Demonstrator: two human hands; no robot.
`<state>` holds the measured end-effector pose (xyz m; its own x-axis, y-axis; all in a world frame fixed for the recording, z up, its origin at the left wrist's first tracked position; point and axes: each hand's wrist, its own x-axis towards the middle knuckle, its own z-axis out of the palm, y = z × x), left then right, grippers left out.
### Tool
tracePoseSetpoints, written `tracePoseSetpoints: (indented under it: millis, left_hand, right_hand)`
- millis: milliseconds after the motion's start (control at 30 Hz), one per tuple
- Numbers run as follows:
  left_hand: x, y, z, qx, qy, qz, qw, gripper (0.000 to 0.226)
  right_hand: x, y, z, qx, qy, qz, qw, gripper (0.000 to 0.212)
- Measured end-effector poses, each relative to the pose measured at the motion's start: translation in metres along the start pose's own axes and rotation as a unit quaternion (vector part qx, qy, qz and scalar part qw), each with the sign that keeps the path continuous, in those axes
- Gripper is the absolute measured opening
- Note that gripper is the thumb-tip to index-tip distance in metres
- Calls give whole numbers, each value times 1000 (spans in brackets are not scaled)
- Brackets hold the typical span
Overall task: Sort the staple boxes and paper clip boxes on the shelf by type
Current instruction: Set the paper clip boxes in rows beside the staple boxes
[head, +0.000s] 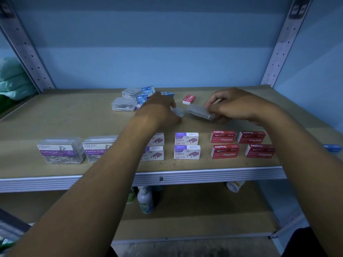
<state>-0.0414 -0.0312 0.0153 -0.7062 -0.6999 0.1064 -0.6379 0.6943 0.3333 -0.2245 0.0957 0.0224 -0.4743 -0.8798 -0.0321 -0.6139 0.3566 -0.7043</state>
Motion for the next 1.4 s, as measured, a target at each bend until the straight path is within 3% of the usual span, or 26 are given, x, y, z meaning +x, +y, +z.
tracePoseSetpoints:
  millis: [567,733,933,1100,1233,1400]
  left_hand:
    - [8,9,0,-112,93,-32,989,32]
    - [6,13,-5,-83,68,-68,992,47]
    - [6,13,-8,-85,66,-72,992,30]
    - [3,10,-8,-101,44,-49,993,41]
    - [0,5,-13,-193,-26,-28,980,39]
    - [-3,1,-11,-163,-31,6,986,45]
  right_hand:
    - [2,7,-3,-18,23,2,1000,31]
    - [1,5,-1,-18,26,10,999,32]
    - [-1,4,-1,-41,32,7,999,32]
    - [-4,0,-1,-70,35,-6,997,29]
    - [-5,-2,-1,-59,42,-11,997,25]
    - [-8,-4,5,-12,30,-7,999,24]
